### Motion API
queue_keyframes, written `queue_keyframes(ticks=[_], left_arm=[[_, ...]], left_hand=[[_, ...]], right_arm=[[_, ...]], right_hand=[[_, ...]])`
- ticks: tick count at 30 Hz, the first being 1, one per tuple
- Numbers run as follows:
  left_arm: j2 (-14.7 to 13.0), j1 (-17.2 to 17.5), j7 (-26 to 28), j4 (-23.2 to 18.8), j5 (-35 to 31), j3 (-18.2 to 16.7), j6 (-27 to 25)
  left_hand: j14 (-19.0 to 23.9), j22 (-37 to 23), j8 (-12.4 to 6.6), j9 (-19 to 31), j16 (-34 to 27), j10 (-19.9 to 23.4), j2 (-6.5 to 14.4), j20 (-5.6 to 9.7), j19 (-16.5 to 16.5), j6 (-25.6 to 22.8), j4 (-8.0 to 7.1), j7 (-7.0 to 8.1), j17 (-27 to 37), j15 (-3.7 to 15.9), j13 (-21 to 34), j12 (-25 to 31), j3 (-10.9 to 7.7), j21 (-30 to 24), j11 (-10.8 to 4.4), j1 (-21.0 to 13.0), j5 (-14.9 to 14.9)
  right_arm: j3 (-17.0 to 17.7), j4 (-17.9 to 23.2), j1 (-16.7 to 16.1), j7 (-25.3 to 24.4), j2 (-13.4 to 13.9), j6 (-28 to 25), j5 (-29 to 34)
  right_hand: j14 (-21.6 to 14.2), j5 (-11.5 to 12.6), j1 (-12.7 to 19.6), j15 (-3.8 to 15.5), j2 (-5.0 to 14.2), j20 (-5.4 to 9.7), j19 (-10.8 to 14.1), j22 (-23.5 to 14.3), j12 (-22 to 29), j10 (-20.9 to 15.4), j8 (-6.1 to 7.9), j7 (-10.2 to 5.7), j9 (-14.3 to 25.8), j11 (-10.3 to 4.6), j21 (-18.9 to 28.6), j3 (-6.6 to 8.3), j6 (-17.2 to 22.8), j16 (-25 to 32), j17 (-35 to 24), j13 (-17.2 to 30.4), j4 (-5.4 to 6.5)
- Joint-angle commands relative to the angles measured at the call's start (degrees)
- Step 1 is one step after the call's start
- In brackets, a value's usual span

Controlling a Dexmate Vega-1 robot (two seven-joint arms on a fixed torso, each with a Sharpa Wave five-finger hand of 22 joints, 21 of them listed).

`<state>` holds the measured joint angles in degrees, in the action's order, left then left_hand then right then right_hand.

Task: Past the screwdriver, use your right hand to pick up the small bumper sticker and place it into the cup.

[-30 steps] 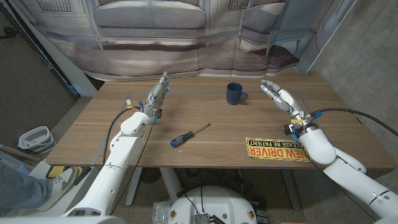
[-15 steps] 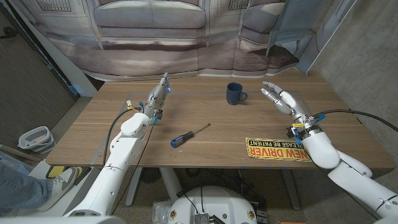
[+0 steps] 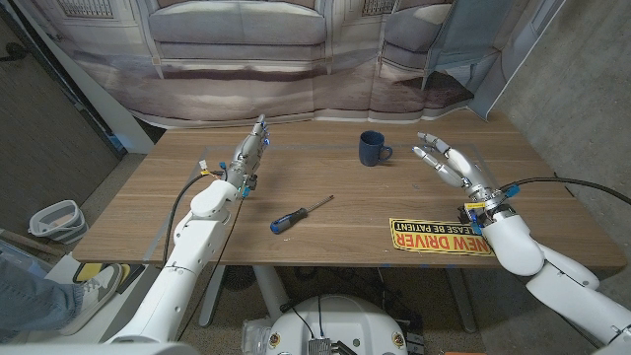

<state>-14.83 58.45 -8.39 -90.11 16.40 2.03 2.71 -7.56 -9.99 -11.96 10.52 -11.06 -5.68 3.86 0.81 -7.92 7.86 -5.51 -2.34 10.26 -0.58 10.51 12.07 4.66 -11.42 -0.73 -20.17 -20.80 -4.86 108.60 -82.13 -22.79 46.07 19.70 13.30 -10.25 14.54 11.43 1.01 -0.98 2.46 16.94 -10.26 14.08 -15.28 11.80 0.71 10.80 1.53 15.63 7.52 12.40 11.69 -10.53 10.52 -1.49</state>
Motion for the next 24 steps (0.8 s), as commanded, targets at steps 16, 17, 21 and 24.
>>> queue_keyframes(ticks=[16, 17, 21, 24], left_arm=[[-0.4, 0.9, 0.2, -2.0, -0.3, -0.4, -0.3], [-0.4, 0.9, 0.2, -1.9, -0.3, -0.4, -0.3], [-0.4, 0.6, 0.1, -1.6, -0.4, -0.2, -0.2], [-0.3, 0.4, 0.0, -1.4, -0.3, -0.1, -0.4]], left_hand=[[0.0, -0.3, 0.29, 0.2, 0.2, 0.2, 0.2, -0.31, -0.3, -0.2, -0.09, -0.14, 0.3, -0.09, 0.3, 0.0, 0.47, 0.0, 0.22, -0.9, -0.2], [0.0, -0.3, 0.3, 0.2, 0.2, 0.2, 0.2, -0.28, -0.3, -0.2, -0.09, -0.15, 0.3, -0.09, 0.3, 0.0, 0.48, 0.0, 0.2, -0.9, -0.2], [0.0, -0.3, 0.29, 0.2, 0.2, 0.2, 0.2, -0.38, -0.3, -0.3, -0.08, -0.12, 0.3, -0.09, 0.3, 0.0, 0.51, 0.0, 0.1, -1.0, -0.2], [0.0, -0.3, 0.3, 0.2, 0.2, 0.2, 0.2, -0.34, -0.3, -0.3, -0.08, -0.11, 0.3, -0.11, 0.3, 0.0, 0.53, 0.0, 0.11, -1.0, -0.2]], right_arm=[[3.5, 1.6, -5.3, -3.1, -0.9, 0.1, 6.0], [3.8, 1.8, -5.6, -3.2, -1.0, 0.0, 6.3], [4.4, 1.9, -6.3, -4.1, -1.3, 0.1, 7.6], [4.7, 2.0, -6.8, -4.3, -1.3, -0.2, 8.7]], right_hand=[[-0.4, 0.8, 0.9, 0.41, 0.02, 1.49, 0.6, -0.2, 0.2, -0.9, 0.17, -0.96, 0.1, -0.23, -0.6, -0.16, 0.8, -0.4, -0.1, 0.2, -0.42], [-0.4, 0.8, 0.9, 0.44, 0.02, 1.5, 0.6, -0.2, 0.2, -0.9, 0.15, -0.99, 0.1, -0.25, -0.6, -0.17, 0.8, -0.4, -0.1, 0.2, -0.43], [-0.5, 0.9, 1.0, 0.6, 0.02, 1.58, 0.7, -0.2, 0.3, -1.2, 0.15, -1.18, 0.1, -0.34, -0.7, -0.19, 0.8, -0.4, -0.1, 0.2, -0.47], [-0.6, 1.0, 1.0, 0.61, 0.02, 1.66, 0.8, -0.2, 0.3, -1.3, 0.16, -1.3, 0.1, -0.61, -0.7, -0.21, 0.9, -0.4, -0.1, 0.2, -0.51]])
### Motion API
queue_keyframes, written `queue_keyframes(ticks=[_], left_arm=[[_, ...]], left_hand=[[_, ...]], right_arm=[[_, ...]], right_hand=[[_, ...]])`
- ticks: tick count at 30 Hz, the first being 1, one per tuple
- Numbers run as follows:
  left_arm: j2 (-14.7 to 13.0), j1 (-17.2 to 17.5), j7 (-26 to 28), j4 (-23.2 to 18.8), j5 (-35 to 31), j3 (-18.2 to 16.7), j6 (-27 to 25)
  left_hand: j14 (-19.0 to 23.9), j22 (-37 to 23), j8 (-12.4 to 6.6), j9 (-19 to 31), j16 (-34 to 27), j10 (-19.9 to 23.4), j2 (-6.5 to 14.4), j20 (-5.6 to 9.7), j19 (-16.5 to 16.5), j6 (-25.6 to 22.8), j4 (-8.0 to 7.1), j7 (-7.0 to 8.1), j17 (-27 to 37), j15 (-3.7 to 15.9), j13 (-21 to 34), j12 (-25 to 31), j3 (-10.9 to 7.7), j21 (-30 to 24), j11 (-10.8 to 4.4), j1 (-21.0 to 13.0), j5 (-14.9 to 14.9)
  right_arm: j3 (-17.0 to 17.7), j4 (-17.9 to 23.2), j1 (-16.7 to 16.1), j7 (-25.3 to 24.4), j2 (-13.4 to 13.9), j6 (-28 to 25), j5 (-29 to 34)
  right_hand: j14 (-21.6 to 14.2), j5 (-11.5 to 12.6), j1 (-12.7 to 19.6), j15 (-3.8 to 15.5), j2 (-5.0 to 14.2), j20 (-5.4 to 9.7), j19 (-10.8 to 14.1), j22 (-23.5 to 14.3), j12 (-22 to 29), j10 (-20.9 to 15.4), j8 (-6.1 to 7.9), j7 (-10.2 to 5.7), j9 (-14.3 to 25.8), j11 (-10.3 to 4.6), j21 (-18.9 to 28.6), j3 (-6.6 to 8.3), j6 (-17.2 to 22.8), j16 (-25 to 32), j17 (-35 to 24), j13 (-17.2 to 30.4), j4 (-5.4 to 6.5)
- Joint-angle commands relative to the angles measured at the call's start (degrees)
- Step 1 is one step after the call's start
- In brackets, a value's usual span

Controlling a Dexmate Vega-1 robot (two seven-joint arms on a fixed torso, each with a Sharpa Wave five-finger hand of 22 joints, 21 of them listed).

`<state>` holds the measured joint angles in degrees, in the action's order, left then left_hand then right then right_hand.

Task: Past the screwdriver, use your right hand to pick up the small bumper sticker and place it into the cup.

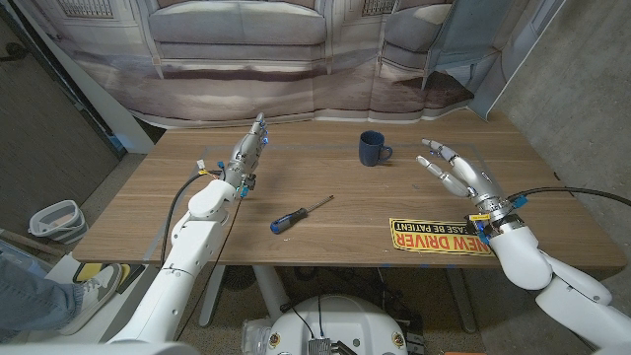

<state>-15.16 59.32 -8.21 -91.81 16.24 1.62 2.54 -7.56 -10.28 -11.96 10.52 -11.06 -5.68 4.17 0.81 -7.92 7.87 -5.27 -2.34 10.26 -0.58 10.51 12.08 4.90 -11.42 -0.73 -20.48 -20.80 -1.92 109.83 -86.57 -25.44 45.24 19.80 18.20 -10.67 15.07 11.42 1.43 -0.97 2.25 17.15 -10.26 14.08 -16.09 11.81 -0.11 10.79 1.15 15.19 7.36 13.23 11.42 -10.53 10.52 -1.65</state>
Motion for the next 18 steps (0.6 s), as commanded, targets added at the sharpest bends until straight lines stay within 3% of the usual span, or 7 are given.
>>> queue_keyframes(ticks=[1, 18], left_arm=[[-0.1, -0.6, -0.2, 0.3, -0.2, 0.3, -0.1], [0.0, -2.1, -0.4, 1.6, -0.3, 0.9, -0.6]], left_hand=[[0.0, -0.1, 0.31, 0.2, 0.2, 0.2, -0.1, -0.36, -0.3, -0.3, -0.32, -0.1, 0.3, -0.12, 0.3, -0.1, 0.3, 0.0, 0.1, -0.7, -0.2], [0.1, -0.1, 0.36, 0.2, 0.2, 0.2, 0.0, -0.46, -0.3, -0.3, -0.32, -0.12, 0.3, -0.11, 0.3, -0.1, 0.46, 0.0, 0.06, -0.8, -0.2]], right_arm=[[1.9, 0.8, -2.5, -1.7, -0.4, -0.5, 4.2], [3.0, 1.0, -4.9, -2.9, -1.2, -1.9, 6.5]], right_hand=[[-0.2, 0.5, 1.0, 0.27, 0.01, 1.88, 0.6, -0.2, 0.3, -0.5, 0.17, -0.49, 0.1, -0.32, -0.3, -0.05, 0.2, -0.1, -0.1, 0.2, -0.36], [-1.6, 1.2, 1.3, 1.19, -0.08, 2.19, 1.5, -0.2, 0.5, -1.7, 0.22, -1.39, 0.2, -0.44, -0.5, -0.19, 0.7, 0.1, -0.1, 0.3, -0.64]])
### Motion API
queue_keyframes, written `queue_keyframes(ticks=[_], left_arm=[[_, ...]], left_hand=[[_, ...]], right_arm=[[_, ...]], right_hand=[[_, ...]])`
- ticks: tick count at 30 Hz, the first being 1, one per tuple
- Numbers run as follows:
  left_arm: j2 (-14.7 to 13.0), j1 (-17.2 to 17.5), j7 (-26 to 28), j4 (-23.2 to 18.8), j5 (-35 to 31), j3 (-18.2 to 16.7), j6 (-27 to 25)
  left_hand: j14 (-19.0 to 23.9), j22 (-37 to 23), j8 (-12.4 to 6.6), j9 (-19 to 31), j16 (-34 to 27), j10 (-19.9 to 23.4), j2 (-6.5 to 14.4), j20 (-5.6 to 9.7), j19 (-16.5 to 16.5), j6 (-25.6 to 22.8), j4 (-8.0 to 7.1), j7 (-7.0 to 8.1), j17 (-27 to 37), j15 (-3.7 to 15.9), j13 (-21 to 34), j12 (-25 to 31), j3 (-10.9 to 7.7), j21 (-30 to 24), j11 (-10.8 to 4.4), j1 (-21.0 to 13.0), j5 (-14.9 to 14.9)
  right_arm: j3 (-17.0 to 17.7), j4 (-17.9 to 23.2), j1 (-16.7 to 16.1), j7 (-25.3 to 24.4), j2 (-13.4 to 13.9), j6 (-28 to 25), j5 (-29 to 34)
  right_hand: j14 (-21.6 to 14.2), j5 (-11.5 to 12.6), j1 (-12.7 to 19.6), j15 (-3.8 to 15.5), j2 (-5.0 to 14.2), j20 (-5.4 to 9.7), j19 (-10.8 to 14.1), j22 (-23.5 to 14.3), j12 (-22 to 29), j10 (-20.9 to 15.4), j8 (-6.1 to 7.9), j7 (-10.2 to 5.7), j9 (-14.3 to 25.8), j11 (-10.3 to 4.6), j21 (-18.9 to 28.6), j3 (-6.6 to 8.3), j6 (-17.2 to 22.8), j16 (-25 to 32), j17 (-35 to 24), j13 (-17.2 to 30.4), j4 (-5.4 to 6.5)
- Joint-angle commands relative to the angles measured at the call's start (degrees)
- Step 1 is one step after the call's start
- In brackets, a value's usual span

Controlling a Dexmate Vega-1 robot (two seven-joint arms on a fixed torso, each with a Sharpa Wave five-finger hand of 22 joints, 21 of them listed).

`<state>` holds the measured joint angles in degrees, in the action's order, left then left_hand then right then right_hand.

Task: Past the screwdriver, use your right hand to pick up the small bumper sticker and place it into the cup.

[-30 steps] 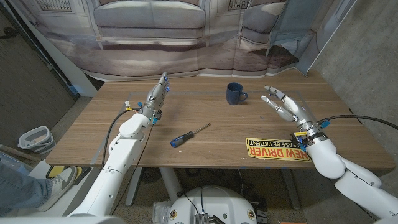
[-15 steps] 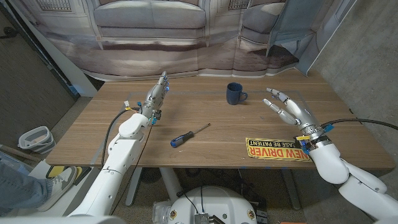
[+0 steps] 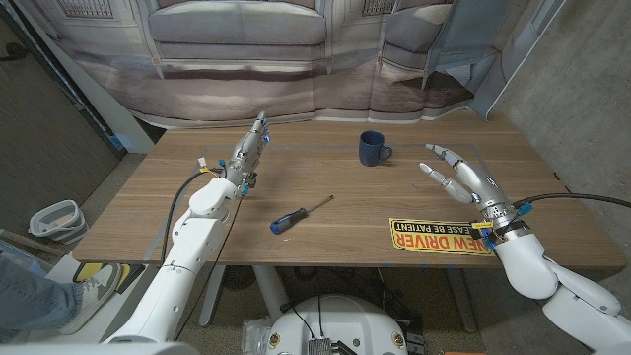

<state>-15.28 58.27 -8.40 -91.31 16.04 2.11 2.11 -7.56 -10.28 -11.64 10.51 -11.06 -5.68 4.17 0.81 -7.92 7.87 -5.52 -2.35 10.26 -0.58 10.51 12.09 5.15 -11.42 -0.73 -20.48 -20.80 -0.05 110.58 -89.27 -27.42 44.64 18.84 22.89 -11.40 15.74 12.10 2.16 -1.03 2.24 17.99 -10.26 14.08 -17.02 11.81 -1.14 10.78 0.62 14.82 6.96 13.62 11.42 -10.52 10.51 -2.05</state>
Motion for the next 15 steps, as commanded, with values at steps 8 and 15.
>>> queue_keyframes(ticks=[8, 15], left_arm=[[0.7, -2.4, -0.5, 3.3, 0.3, 0.9, 0.5], [0.7, -3.6, -0.8, 4.6, 0.1, 1.5, 0.8]], left_hand=[[0.1, -0.1, 0.06, 0.2, 0.2, 0.2, 0.0, -0.5, -0.4, -0.4, -0.07, -0.09, 0.3, -0.04, 0.3, -0.1, 0.28, 0.0, 0.15, -0.8, -0.2], [0.0, -0.1, 0.08, 0.2, 0.2, 0.2, 0.1, -0.48, -0.4, -0.4, -0.07, -0.14, 0.3, -0.08, 0.3, -0.2, 0.34, 0.0, 0.01, -0.8, -0.2]], right_arm=[[1.4, 0.1, -3.0, -0.9, -0.6, -1.5, 1.9], [1.9, 0.7, -4.2, -1.2, -0.4, -1.9, 2.8]], right_hand=[[-1.4, 0.9, 0.8, 0.7, -0.09, 2.12, 1.0, -0.2, 0.6, -1.3, 0.27, -0.51, 0.2, -0.25, -0.2, 0.17, 0.6, 0.2, -0.1, 0.3, -0.44], [-1.6, 1.1, 1.1, 0.85, -0.11, 2.16, 1.2, -0.2, 0.6, -1.5, 0.33, -0.74, 0.2, -0.34, -0.3, 0.19, 0.9, 0.1, -0.1, 0.3, -0.64]])
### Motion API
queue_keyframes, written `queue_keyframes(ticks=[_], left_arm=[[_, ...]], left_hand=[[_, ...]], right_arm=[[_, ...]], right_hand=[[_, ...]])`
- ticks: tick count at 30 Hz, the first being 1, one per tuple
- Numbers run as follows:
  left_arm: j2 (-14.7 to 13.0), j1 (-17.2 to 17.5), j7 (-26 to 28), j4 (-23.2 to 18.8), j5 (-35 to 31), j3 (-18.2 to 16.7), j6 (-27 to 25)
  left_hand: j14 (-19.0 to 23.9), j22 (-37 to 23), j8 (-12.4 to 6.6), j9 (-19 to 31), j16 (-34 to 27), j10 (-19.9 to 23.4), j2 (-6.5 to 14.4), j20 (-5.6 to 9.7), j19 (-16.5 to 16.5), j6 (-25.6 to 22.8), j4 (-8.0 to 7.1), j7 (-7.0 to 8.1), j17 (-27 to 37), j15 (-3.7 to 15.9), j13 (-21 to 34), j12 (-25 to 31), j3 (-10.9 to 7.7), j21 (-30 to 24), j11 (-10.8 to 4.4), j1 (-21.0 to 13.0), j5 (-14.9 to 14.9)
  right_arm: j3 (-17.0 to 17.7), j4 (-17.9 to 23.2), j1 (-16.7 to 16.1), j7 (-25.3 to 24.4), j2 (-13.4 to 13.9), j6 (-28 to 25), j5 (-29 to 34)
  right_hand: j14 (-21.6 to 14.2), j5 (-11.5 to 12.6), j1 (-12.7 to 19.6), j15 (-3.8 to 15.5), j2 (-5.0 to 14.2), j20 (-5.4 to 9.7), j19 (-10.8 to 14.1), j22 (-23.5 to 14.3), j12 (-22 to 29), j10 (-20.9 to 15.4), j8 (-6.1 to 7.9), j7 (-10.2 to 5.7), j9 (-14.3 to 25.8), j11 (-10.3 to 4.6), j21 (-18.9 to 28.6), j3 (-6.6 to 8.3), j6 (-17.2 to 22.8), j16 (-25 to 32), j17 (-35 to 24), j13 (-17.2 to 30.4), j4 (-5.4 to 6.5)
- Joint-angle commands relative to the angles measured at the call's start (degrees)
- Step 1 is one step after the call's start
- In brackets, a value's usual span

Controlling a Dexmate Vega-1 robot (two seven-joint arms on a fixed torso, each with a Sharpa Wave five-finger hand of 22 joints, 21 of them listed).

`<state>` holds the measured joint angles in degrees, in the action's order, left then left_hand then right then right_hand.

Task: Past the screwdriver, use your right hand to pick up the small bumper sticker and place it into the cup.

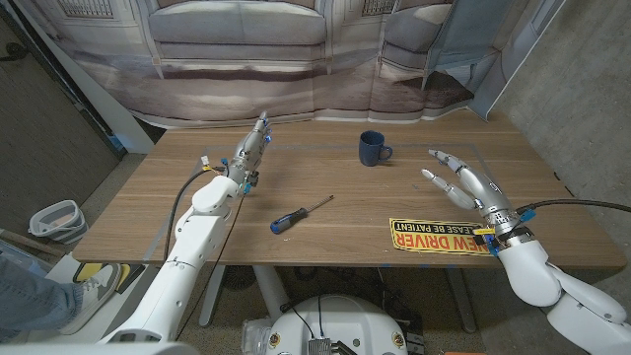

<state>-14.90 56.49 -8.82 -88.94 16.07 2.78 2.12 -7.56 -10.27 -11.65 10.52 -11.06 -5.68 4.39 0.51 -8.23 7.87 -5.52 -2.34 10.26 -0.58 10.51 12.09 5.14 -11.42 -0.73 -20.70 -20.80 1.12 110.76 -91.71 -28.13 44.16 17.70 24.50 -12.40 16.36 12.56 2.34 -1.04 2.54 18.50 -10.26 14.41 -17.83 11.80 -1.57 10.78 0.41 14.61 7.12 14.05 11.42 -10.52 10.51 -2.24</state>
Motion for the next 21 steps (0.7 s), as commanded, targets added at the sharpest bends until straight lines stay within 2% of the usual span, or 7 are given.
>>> queue_keyframes(ticks=[1, 9, 21], left_arm=[[0.2, -2.1, -1.0, 2.5, 0.3, 1.0, 1.0], [0.1, -2.9, -1.0, 2.9, 0.2, 1.6, 1.3], [-0.2, -2.2, -0.6, 1.9, 0.3, 1.8, 0.5]], left_hand=[[0.0, -0.1, 0.09, 0.2, 0.2, 0.1, -0.2, -0.17, -0.1, -0.4, -0.07, -0.14, 0.3, -0.05, 0.3, -0.2, 0.35, 0.0, 0.04, -0.6, -0.2], [0.0, -0.1, 0.11, 0.2, 0.2, 0.1, -0.1, -0.15, -0.1, -0.4, -0.08, -0.12, 0.3, -0.1, 0.3, -0.2, 0.44, 0.0, 0.13, -0.6, -0.1], [0.0, -0.1, 0.15, 0.2, 0.2, 0.1, -0.1, -0.14, -0.1, -0.4, -0.09, -0.15, 0.3, -0.11, 0.3, -0.2, 0.55, 0.0, 0.08, -0.7, -0.1]], right_arm=[[0.9, 0.7, -2.0, -0.5, 0.1, -0.9, 1.4], [1.9, 2.2, -4.2, -1.4, -0.4, -2.0, 3.2], [1.9, 2.4, -6.1, -2.6, -1.1, -2.0, 4.7]], right_hand=[[-0.6, 0.5, 0.7, 0.65, -0.1, 1.87, 0.7, -0.2, 0.3, -0.8, 0.32, -0.33, 0.2, -0.11, -0.1, 0.04, 0.4, 0.1, -0.1, 0.3, -0.46], [-0.9, 0.8, 0.9, 0.76, -0.1, 1.84, 0.8, -0.2, 0.3, -1.1, 0.31, -0.32, 0.2, -0.53, -0.3, 0.02, 0.6, 0.1, -0.1, 0.3, -0.61], [-1.8, 1.2, 1.0, 1.1, -0.05, 1.69, 1.3, -0.2, 0.5, -1.9, 0.37, -0.51, 0.2, -0.71, -0.4, -0.03, 1.0, 0.2, -0.1, 0.4, -0.76]])
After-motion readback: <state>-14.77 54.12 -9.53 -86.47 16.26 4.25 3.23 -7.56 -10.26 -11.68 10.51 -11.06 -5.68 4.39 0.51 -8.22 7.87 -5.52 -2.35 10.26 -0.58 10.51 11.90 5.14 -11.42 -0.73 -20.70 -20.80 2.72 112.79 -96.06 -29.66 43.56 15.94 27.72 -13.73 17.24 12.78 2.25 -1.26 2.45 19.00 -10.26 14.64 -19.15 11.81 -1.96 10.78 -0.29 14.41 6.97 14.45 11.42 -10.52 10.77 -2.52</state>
